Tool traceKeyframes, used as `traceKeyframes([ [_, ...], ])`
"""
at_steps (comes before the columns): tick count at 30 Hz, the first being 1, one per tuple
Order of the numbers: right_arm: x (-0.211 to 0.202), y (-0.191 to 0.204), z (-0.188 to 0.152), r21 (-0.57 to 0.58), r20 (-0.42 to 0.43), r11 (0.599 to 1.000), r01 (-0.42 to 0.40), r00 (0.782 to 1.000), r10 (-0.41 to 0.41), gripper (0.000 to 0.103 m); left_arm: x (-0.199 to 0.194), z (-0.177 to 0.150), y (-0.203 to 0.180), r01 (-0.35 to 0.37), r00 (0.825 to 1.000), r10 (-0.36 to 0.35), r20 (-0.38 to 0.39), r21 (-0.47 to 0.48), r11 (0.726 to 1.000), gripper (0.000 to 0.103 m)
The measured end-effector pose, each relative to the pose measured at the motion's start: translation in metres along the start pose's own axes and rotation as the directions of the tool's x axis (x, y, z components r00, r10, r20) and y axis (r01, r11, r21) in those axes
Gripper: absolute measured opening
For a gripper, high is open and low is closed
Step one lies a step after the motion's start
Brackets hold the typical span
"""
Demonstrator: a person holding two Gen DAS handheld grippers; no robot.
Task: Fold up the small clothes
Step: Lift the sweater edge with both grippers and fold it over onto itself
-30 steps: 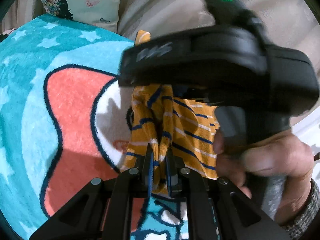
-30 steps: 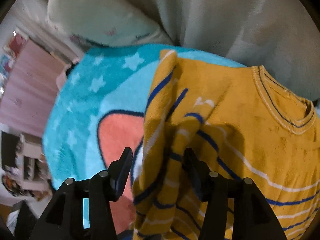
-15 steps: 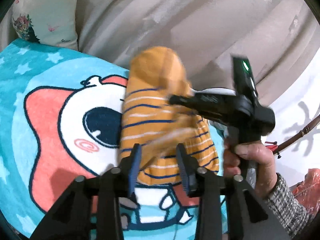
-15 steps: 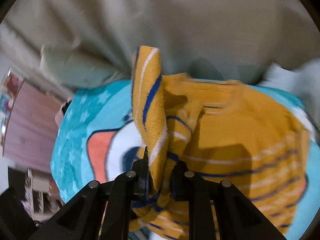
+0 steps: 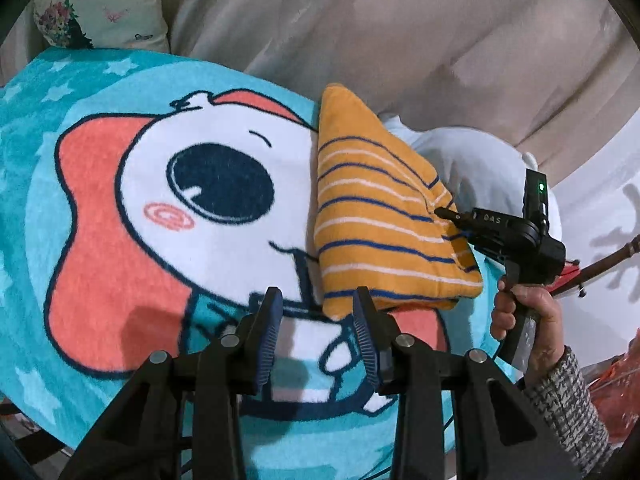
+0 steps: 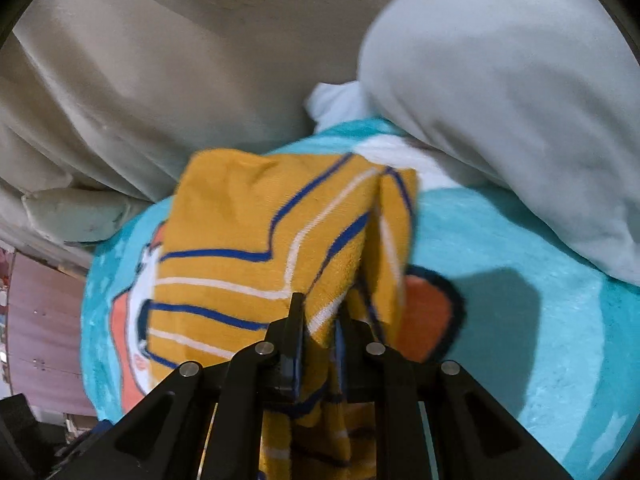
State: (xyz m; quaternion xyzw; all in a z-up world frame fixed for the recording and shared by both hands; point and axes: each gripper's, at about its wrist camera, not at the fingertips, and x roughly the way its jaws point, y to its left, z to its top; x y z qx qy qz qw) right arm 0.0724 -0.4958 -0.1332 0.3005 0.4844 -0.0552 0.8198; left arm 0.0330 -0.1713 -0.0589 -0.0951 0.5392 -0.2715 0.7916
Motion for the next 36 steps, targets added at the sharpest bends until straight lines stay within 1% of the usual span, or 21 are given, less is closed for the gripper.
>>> traceKeyframes([
  [1, 0.003, -0.006, -0.002, 0.009, 0.000, 1.000, 0.017, 1.000, -0.017, 0.017, 0.001, -0.002, -0.001, -0.006, 1.000, 0.006, -0.006, 0.003, 1.000, 0.035],
  [3, -0.001, -0.014, -0.004, 0.035, 0.016, 0.999, 0.037, 0.999, -0.038, 0.031, -0.001, -0.006, -0.006, -0.016, 1.000, 0.016, -0.011, 0.010, 1.000, 0.035],
  [4, -0.008, -0.018, -0.005, 0.053, 0.031, 0.998, 0.042, 0.999, -0.044, 0.032, -0.002, -0.008, -0.007, -0.021, 1.000, 0.021, -0.009, 0.014, 1.000, 0.035],
  [7, -0.024, -0.025, -0.008, 0.090, 0.056, 0.996, -0.001, 0.998, -0.004, 0.033, 0.000, -0.008, -0.007, -0.034, 0.999, 0.034, -0.001, 0.014, 0.999, 0.035],
  [8, -0.029, -0.028, -0.008, 0.106, 0.064, 0.994, -0.025, 0.998, 0.018, 0.037, 0.000, -0.009, -0.007, -0.036, 0.999, 0.036, 0.001, 0.008, 0.999, 0.035],
  [9, -0.031, -0.029, -0.008, 0.118, 0.067, 0.992, -0.047, 0.997, 0.039, 0.047, 0.000, -0.009, -0.008, -0.038, 0.999, 0.038, 0.001, 0.004, 0.999, 0.035],
  [11, -0.031, -0.029, -0.012, 0.149, 0.071, 0.983, -0.106, 0.993, 0.097, 0.053, -0.001, -0.012, -0.012, -0.040, 0.999, 0.040, -0.001, 0.005, 0.999, 0.035],
  [14, -0.020, -0.016, -0.022, 0.129, 0.048, 0.982, -0.140, 0.990, 0.134, 0.053, -0.001, -0.014, -0.017, -0.051, 0.999, 0.051, -0.003, 0.018, 0.999, 0.035],
  [15, -0.014, -0.008, -0.026, 0.105, 0.039, 0.985, -0.135, 0.991, 0.132, 0.050, 0.000, -0.014, -0.018, -0.054, 0.999, 0.054, -0.005, 0.018, 0.998, 0.035],
  [17, -0.007, 0.004, -0.032, 0.042, 0.009, 0.994, -0.100, 0.995, 0.100, 0.021, 0.000, -0.014, -0.018, -0.061, 0.998, 0.061, -0.008, 0.014, 0.998, 0.035],
  [19, -0.012, 0.002, -0.034, 0.027, 0.019, 0.996, -0.080, 0.997, 0.080, 0.020, -0.002, -0.015, -0.017, -0.074, 0.997, 0.074, -0.003, 0.011, 0.997, 0.035],
  [20, -0.016, -0.001, -0.033, 0.022, 0.026, 0.999, -0.049, 0.998, 0.049, 0.019, -0.003, -0.015, -0.016, -0.080, 0.997, 0.080, 0.001, 0.009, 0.997, 0.035],
  [22, -0.019, -0.009, -0.035, 0.025, 0.029, 1.000, -0.011, 1.000, 0.011, 0.019, -0.005, -0.015, -0.015, -0.094, 0.996, 0.094, 0.007, 0.007, 0.996, 0.035],
  [25, -0.009, -0.010, -0.038, -0.018, -0.001, 0.999, 0.040, 0.999, -0.040, 0.022, -0.007, -0.015, -0.014, -0.121, 0.992, 0.121, 0.015, 0.000, 0.993, 0.037],
  [27, -0.012, -0.008, -0.037, -0.030, 0.006, 0.998, 0.059, 0.998, -0.059, 0.033, -0.009, -0.015, -0.014, -0.144, 0.989, 0.144, 0.022, -0.004, 0.990, 0.040],
  [29, -0.033, -0.004, -0.037, -0.004, 0.068, 0.997, 0.078, 0.995, -0.077, 0.034, -0.011, -0.016, -0.016, -0.170, 0.985, 0.170, 0.034, -0.003, 0.985, 0.044],
  [30, -0.046, -0.001, -0.039, -0.003, 0.120, 0.997, 0.074, 0.990, -0.073, 0.037, -0.011, -0.017, -0.017, -0.187, 0.982, 0.186, 0.040, 0.000, 0.982, 0.047],
  [31, -0.066, 0.008, -0.044, -0.021, 0.205, 0.998, 0.052, 0.978, -0.046, 0.038, -0.011, -0.018, -0.018, -0.206, 0.978, 0.205, 0.045, 0.004, 0.979, 0.050],
  [33, -0.082, 0.020, -0.052, -0.059, 0.260, 0.998, -0.004, 0.965, 0.019, 0.039, -0.009, -0.019, -0.022, -0.241, 0.969, 0.240, 0.052, 0.014, 0.971, 0.051],
  [34, -0.082, 0.023, -0.054, -0.066, 0.254, 0.997, -0.025, 0.966, 0.041, 0.039, -0.008, -0.019, -0.023, -0.249, 0.967, 0.248, 0.053, 0.017, 0.968, 0.051],
  [36, -0.063, 0.028, -0.062, -0.079, 0.163, 0.991, -0.107, 0.979, 0.119, 0.042, -0.006, -0.020, -0.029, -0.269, 0.962, 0.267, 0.056, 0.029, 0.963, 0.051],
])
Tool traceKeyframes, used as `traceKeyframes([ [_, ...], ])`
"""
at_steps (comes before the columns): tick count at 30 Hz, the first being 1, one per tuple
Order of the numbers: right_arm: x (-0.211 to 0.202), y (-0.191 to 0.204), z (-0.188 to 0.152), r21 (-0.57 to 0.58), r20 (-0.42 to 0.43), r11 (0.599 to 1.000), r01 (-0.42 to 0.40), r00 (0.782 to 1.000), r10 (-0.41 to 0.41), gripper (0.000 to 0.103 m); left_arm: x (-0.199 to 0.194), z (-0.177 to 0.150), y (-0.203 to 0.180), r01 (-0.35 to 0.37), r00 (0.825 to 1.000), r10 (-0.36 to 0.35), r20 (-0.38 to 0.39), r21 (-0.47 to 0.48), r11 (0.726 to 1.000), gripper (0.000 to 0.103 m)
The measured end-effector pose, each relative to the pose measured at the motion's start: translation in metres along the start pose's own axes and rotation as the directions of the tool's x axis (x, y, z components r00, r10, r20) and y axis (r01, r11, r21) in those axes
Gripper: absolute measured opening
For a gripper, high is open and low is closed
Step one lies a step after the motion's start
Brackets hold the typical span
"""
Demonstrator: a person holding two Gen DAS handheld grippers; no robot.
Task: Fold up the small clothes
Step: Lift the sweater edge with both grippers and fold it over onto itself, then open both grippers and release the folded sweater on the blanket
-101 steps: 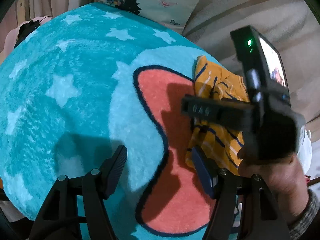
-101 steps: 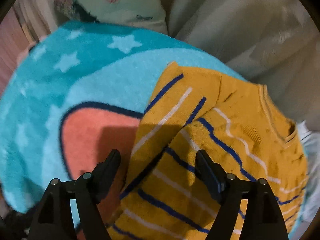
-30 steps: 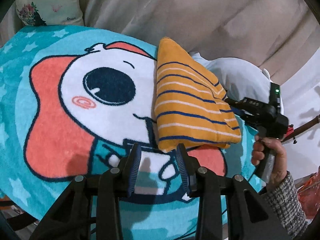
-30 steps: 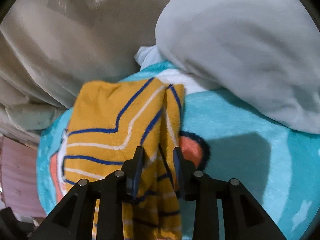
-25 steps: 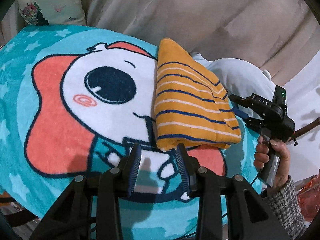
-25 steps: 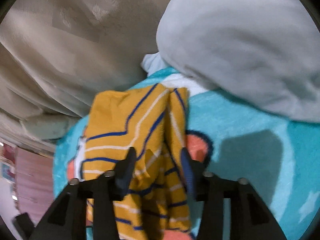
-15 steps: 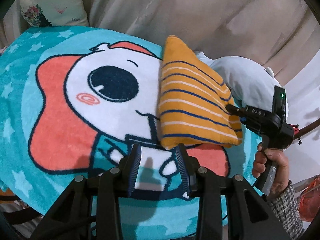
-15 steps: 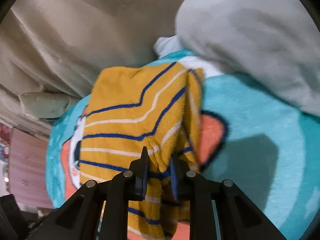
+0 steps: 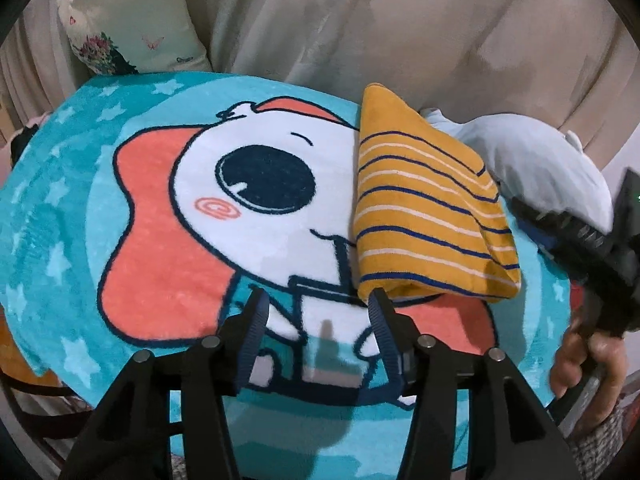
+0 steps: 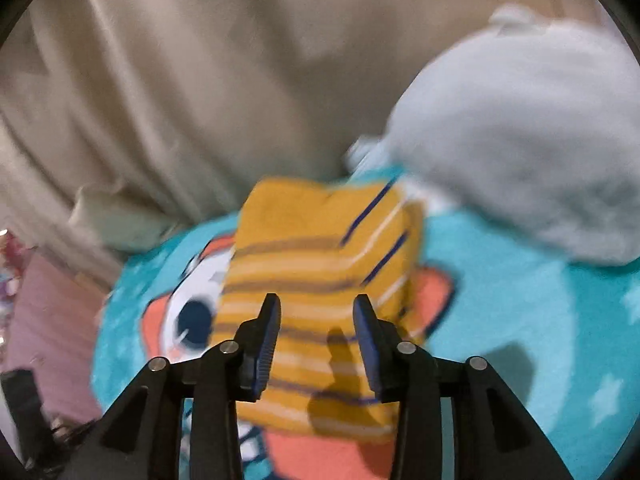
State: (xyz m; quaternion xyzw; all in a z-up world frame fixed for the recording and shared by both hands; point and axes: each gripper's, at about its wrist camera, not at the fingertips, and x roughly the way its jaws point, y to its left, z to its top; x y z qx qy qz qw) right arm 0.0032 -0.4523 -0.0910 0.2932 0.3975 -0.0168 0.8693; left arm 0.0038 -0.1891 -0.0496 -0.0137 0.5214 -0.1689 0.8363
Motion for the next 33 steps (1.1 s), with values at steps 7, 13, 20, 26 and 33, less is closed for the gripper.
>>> traceKeyframes([
  [7, 0.021, -0.051, -0.028, 0.173, -0.098, 0.985, 0.014, 0.995, 0.003, 0.037, -0.016, -0.008, -0.020, -0.115, 0.991, 0.106, 0.086, 0.097, 0.989, 0.060],
  [13, -0.022, -0.043, -0.035, 0.125, -0.024, 0.988, 0.096, 0.995, -0.093, 0.049, -0.023, -0.013, -0.038, -0.135, 0.985, 0.118, 0.125, 0.137, 0.981, 0.066],
  [20, -0.037, -0.034, -0.066, 0.015, -0.050, 0.980, 0.196, 0.979, -0.195, 0.051, -0.021, -0.025, -0.059, -0.107, 0.991, 0.089, 0.104, 0.172, 0.979, 0.066],
  [26, -0.041, -0.038, -0.099, -0.031, -0.117, 0.969, 0.244, 0.962, -0.246, 0.052, -0.013, -0.040, -0.077, -0.056, 0.997, 0.045, 0.060, 0.194, 0.979, 0.066],
  [33, -0.052, -0.040, -0.116, -0.040, -0.128, 0.966, 0.256, 0.957, -0.259, 0.052, -0.016, -0.056, -0.089, -0.055, 0.998, 0.044, 0.055, 0.220, 0.974, 0.066],
])
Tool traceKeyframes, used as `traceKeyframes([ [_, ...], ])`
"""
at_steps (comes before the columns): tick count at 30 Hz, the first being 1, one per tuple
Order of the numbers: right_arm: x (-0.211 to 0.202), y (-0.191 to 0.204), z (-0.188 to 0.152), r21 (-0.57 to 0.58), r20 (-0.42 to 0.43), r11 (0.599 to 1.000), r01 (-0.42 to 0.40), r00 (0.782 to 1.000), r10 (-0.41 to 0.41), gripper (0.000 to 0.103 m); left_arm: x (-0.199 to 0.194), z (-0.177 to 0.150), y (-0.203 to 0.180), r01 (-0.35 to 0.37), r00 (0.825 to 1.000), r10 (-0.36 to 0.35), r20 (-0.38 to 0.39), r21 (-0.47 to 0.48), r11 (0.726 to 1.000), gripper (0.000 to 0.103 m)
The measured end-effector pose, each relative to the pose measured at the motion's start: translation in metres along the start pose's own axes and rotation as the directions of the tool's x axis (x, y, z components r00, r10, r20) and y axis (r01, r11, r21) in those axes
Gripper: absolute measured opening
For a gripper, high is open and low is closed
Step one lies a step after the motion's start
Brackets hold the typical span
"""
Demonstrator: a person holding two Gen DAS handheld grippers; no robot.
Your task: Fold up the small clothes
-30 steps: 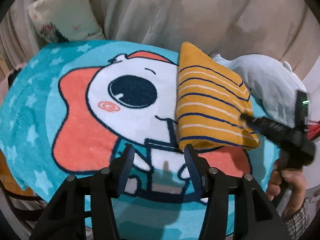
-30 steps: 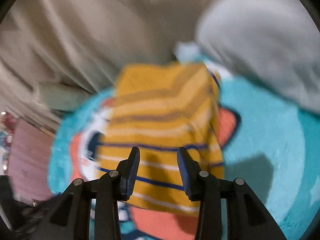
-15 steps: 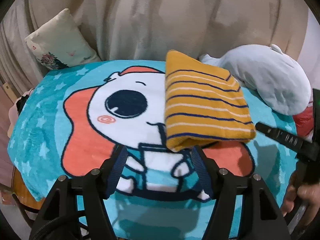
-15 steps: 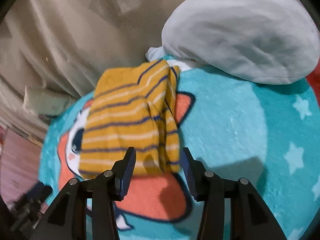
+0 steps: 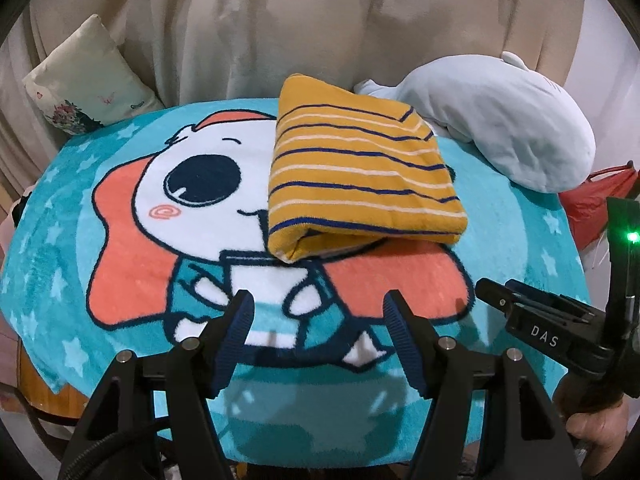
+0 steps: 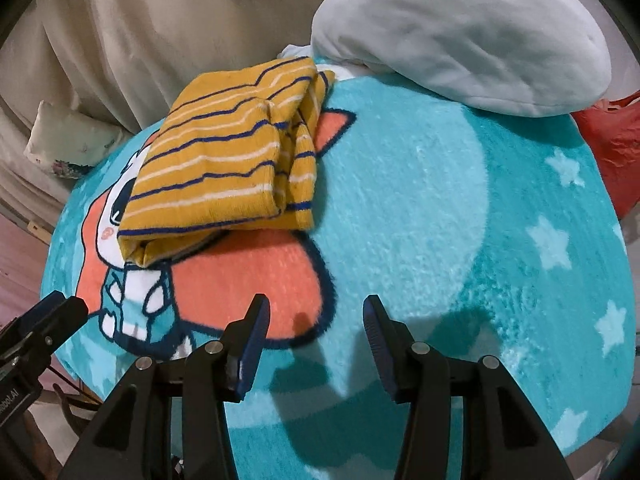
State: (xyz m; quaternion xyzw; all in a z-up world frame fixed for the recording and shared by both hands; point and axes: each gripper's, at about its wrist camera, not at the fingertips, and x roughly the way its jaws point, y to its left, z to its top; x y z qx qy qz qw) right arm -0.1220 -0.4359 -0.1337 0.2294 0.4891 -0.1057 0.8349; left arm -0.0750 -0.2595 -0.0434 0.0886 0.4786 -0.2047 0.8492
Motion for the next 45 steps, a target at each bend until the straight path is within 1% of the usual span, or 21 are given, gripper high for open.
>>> traceKeyframes([
  [9, -0.005, 0.005, 0.000, -0.025, 0.014, 1.000, -0.008, 1.000, 0.009, 0.055, -0.004, 0.002, -0.002, -0.023, 1.000, 0.023, 0.011, -0.010, 1.000, 0.066],
  [16, -0.008, -0.002, 0.008, -0.016, 0.030, 1.000, -0.018, 0.999, 0.019, 0.058, -0.009, 0.005, -0.007, -0.052, 0.998, 0.052, 0.036, 0.002, 0.999, 0.066],
  [25, 0.003, 0.000, 0.013, -0.015, 0.009, 0.999, -0.038, 0.999, 0.039, 0.058, -0.003, 0.008, -0.003, -0.074, 0.997, 0.074, 0.022, -0.006, 0.997, 0.066],
  [30, 0.009, 0.000, 0.014, -0.004, 0.002, 0.999, -0.042, 0.999, 0.042, 0.058, 0.003, 0.009, 0.003, -0.066, 0.998, 0.066, -0.002, -0.012, 0.998, 0.066],
  [33, 0.012, 0.000, 0.016, 0.010, 0.000, 0.999, -0.049, 0.999, 0.049, 0.058, 0.011, 0.011, 0.011, -0.044, 0.999, 0.044, -0.024, -0.027, 0.999, 0.066],
  [38, 0.014, -0.006, 0.035, 0.039, 0.025, 0.997, -0.071, 0.997, 0.070, 0.059, 0.032, 0.030, 0.046, 0.012, 0.998, -0.019, -0.059, -0.124, 0.992, 0.066],
  [41, 0.015, -0.013, 0.057, 0.083, 0.055, 0.993, -0.088, 0.995, 0.083, 0.063, 0.048, 0.047, 0.070, 0.048, 0.996, -0.062, -0.067, -0.189, 0.981, 0.066],
  [42, 0.016, -0.015, 0.064, 0.098, 0.063, 0.990, -0.100, 0.994, 0.094, 0.065, 0.054, 0.056, 0.079, 0.071, 0.994, -0.086, -0.063, -0.207, 0.976, 0.066],
  [43, 0.018, -0.017, 0.072, 0.114, 0.068, 0.986, -0.119, 0.991, 0.111, 0.067, 0.059, 0.062, 0.083, 0.092, 0.992, -0.108, -0.064, -0.215, 0.972, 0.066],
  [44, 0.023, -0.019, 0.082, 0.130, 0.067, 0.981, -0.144, 0.988, 0.136, 0.071, 0.064, 0.068, 0.086, 0.110, 0.990, -0.127, -0.067, -0.219, 0.969, 0.066],
  [45, 0.029, -0.021, 0.090, 0.142, 0.064, 0.976, -0.165, 0.985, 0.158, 0.073, 0.072, 0.076, 0.090, 0.140, 0.985, -0.159, -0.072, -0.225, 0.964, 0.066],
])
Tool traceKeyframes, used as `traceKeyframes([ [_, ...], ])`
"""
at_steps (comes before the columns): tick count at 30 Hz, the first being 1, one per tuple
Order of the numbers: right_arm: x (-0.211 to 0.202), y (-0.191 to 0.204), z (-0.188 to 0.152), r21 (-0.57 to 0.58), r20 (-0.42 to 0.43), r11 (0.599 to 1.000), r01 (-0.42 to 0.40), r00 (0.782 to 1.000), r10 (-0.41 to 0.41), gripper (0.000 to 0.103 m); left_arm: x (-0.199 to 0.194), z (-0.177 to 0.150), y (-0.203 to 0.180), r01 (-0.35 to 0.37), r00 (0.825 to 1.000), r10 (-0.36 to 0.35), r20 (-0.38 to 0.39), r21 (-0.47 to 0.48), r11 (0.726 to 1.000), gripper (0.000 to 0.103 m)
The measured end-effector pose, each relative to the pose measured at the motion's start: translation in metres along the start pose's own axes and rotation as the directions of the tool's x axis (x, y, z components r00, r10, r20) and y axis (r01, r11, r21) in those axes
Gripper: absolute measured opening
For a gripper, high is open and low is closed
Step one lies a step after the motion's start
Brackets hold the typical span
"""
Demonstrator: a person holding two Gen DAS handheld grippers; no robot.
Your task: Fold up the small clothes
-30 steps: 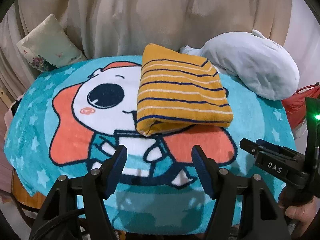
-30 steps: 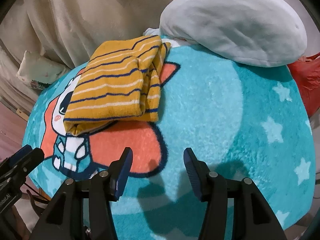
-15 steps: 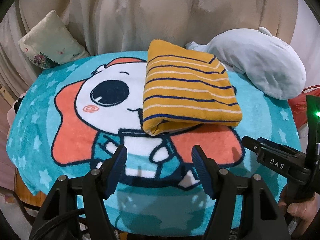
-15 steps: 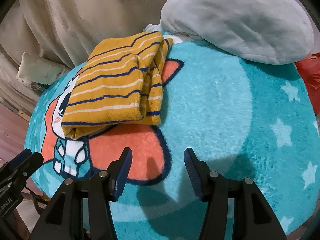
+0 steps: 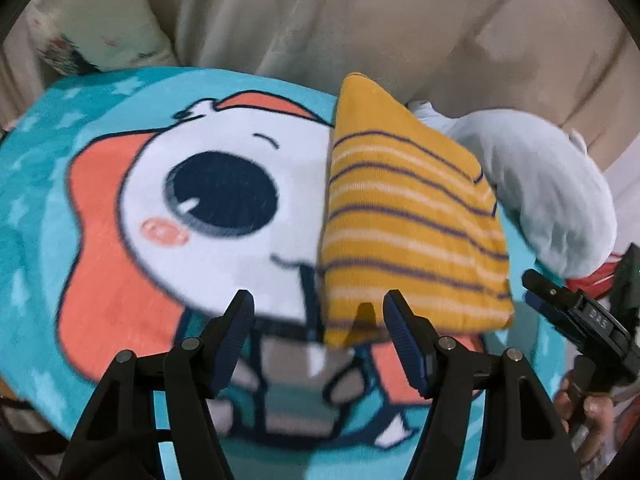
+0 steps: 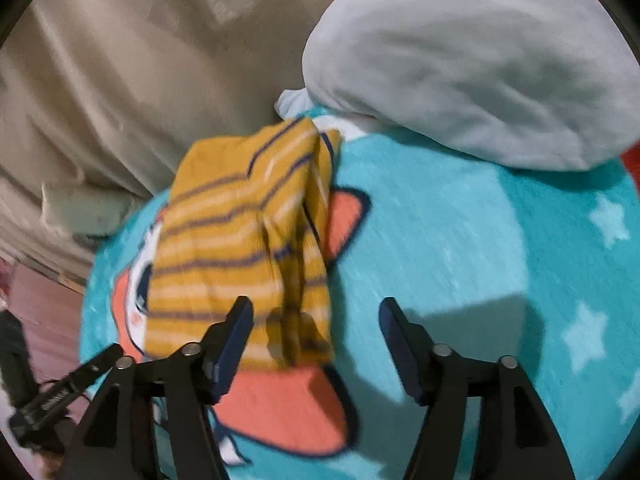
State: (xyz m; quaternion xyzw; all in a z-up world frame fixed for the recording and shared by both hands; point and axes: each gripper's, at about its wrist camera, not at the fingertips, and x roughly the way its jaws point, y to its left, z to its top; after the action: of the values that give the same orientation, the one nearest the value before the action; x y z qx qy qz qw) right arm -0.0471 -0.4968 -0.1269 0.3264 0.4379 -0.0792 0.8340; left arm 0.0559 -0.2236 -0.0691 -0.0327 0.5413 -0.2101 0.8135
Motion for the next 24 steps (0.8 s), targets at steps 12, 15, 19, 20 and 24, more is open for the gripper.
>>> traceKeyframes([
  [12, 0.086, -0.010, 0.069, 0.143, -0.080, 0.986, -0.090, 0.992, 0.102, 0.075, 0.097, 0.080, 0.005, 0.294, 0.940, -0.288, -0.181, 0.006, 0.956, 0.078],
  [15, 0.097, -0.006, 0.077, 0.148, -0.074, 0.983, -0.106, 0.990, 0.118, 0.078, 0.115, 0.087, -0.001, 0.356, 0.910, -0.353, -0.217, -0.025, 0.934, 0.079],
  [19, 0.105, 0.005, 0.082, 0.144, -0.086, 0.985, -0.092, 0.991, 0.105, 0.076, 0.118, 0.084, -0.017, 0.342, 0.915, -0.338, -0.221, -0.019, 0.939, 0.067],
  [20, 0.107, 0.007, 0.082, 0.142, -0.093, 0.985, -0.095, 0.990, 0.108, 0.064, 0.115, 0.083, -0.019, 0.337, 0.918, -0.330, -0.218, -0.008, 0.942, 0.061],
  [24, 0.099, 0.027, 0.083, 0.087, -0.079, 0.993, -0.084, 0.993, 0.091, 0.037, 0.093, 0.085, -0.020, 0.331, 0.928, -0.321, -0.189, 0.020, 0.944, 0.035],
])
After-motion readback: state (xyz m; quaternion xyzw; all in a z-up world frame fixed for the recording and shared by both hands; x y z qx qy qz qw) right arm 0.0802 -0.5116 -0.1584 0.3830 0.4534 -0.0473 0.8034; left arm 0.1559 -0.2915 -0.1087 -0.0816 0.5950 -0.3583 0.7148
